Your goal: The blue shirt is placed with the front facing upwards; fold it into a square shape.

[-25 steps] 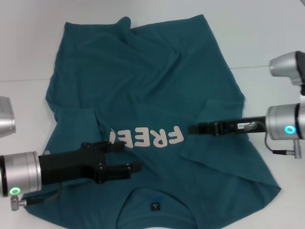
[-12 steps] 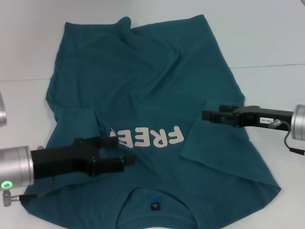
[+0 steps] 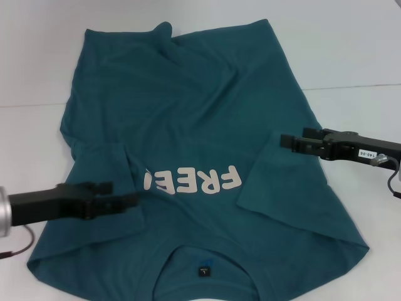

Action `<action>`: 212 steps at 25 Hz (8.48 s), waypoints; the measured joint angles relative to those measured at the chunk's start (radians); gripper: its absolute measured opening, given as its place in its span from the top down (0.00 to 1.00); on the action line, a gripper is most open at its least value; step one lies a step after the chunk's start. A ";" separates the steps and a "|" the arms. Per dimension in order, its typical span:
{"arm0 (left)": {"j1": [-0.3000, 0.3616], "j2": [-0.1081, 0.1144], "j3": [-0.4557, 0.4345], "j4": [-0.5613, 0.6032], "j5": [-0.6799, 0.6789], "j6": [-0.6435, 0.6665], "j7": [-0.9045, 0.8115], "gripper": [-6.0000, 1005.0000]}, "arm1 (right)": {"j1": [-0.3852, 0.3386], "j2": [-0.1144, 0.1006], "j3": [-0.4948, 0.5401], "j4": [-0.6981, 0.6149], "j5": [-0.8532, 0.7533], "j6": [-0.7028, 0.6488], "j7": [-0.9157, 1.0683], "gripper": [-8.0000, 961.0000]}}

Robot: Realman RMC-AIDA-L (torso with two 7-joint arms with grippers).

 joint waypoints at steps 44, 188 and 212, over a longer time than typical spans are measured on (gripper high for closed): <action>0.056 0.029 -0.239 0.077 0.340 0.027 -0.216 0.12 | 0.038 -0.031 -0.040 0.012 -0.122 -0.082 0.000 0.05; 0.034 0.029 -0.224 0.049 0.379 0.183 -0.179 0.12 | 0.048 -0.040 -0.032 0.032 -0.118 -0.059 0.016 0.05; 0.012 0.016 -0.278 0.029 0.348 0.049 -0.160 0.12 | 0.050 -0.040 -0.032 0.033 -0.118 -0.058 0.016 0.05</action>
